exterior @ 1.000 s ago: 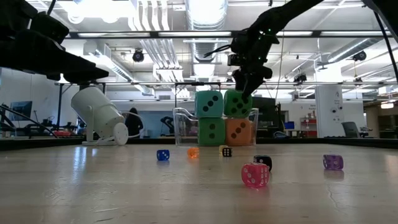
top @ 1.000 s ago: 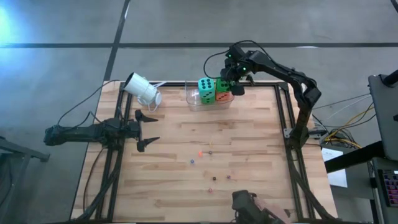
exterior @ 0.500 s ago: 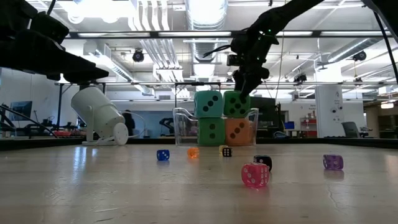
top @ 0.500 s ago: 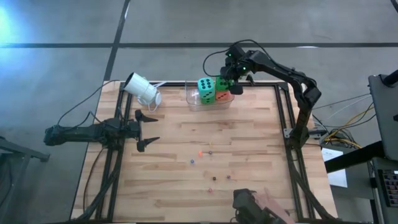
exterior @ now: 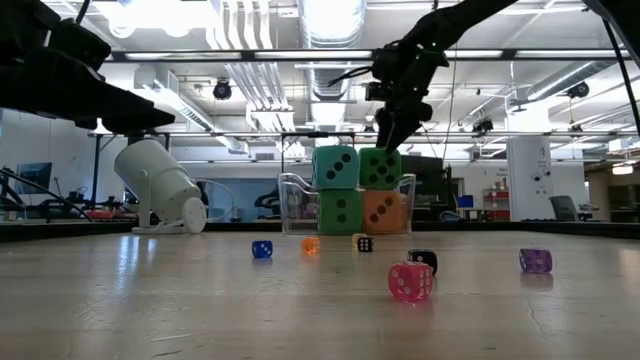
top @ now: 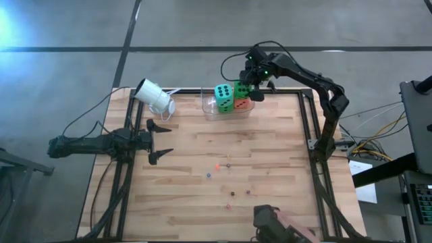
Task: Pick & Place Dice
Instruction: Put the big green dice into the transparent bin, then put the small violet dice into the transparent bin
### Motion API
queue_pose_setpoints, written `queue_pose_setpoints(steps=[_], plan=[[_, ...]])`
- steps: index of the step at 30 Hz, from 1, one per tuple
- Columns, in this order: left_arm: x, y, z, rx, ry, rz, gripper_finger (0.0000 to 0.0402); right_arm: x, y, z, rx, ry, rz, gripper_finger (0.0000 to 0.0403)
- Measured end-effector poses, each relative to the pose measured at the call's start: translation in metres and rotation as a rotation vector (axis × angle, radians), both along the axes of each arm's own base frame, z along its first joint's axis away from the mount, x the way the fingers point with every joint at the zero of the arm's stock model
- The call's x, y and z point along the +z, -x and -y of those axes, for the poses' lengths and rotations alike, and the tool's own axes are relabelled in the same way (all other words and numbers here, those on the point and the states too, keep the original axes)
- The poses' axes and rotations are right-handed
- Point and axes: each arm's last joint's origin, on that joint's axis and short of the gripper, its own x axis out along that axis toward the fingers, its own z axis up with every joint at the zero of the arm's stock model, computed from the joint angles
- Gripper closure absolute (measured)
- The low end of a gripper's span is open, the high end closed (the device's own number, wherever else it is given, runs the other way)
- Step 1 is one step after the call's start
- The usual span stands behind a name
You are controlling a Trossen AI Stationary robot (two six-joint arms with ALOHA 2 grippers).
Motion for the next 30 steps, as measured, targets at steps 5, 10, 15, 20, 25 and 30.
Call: queue_pose_setpoints(steps=[5, 10, 15, 20, 25, 30], plan=[[0.0, 0.0, 0.0, 0.0, 0.0, 0.0, 0.0002, 0.006, -0.002, 0.0, 0.003, 0.012, 0.013, 0.0003], [0.0, 0.0, 0.0, 0.0, 0.0, 0.0, 0.0002, 0.01, -0.003, -0.002, 0.009, 0.016, 0.018, 0.0003], [0.0, 0.0, 0.0, 0.0, 0.0, 0.0, 0.0002, 0.02, -0.003, -0.005, -0.017, 0.001, 0.024, 0.0003], [0.0, 0.0, 0.0, 0.0, 0.0, 0.0, 0.0002, 0.042, 0.002, -0.022, 0.006, 0.004, 0.025, 0.0003], [0.0, 0.0, 0.0, 0.0, 0.0, 0.0, 0.0002, 0.069, 0.007, -0.053, 0.053, 0.051, 0.084, 0.0003], [0.0, 0.0, 0.0, 0.0, -0.001, 0.0, 0.0002, 0.087, 0.012, -0.091, 0.115, 0.068, 0.132, 0.0003]])
